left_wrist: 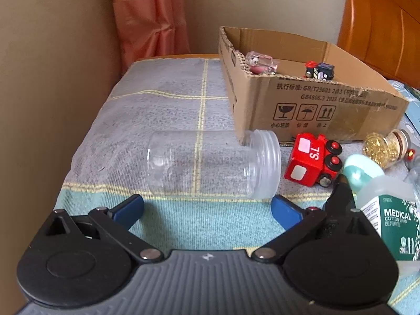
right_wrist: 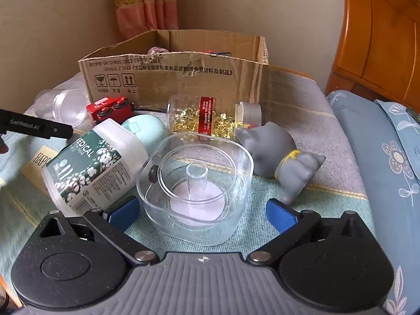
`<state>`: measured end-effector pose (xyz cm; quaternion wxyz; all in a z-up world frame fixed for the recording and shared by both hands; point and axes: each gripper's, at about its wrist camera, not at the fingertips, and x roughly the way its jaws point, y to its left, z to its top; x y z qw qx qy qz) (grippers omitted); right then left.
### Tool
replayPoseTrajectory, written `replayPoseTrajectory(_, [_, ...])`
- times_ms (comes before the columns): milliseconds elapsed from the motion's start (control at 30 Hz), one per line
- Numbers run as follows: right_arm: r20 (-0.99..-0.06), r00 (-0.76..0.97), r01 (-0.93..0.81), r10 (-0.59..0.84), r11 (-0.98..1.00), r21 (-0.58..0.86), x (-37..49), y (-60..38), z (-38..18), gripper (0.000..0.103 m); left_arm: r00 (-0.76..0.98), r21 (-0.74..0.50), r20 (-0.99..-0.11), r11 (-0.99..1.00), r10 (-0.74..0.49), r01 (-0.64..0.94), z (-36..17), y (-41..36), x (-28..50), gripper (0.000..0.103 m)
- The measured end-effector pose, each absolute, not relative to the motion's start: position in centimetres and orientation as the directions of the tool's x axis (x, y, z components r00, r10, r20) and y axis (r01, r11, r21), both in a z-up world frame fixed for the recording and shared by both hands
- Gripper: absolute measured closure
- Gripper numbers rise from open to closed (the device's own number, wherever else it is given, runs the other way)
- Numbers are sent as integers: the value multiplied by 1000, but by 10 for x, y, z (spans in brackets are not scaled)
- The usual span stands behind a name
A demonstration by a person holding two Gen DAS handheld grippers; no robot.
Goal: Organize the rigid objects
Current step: 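Move the left tool to the clear plastic tube while the right tool approaches the clear round container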
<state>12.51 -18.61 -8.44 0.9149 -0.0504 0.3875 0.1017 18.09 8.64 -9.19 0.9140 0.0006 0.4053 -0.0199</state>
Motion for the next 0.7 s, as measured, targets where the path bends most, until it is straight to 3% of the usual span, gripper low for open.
replayPoseTrajectory(333, [-742,665,-143,84,990,-16,137,-175,-84,0,684,-69,-722,995,-101,74,-83,89,189,1])
replayPoseTrajectory(700, [-749,657,-167,83,985,-37,140,-169,-74,3,712,-27,-699,997,-72,74,-73,84,203,3])
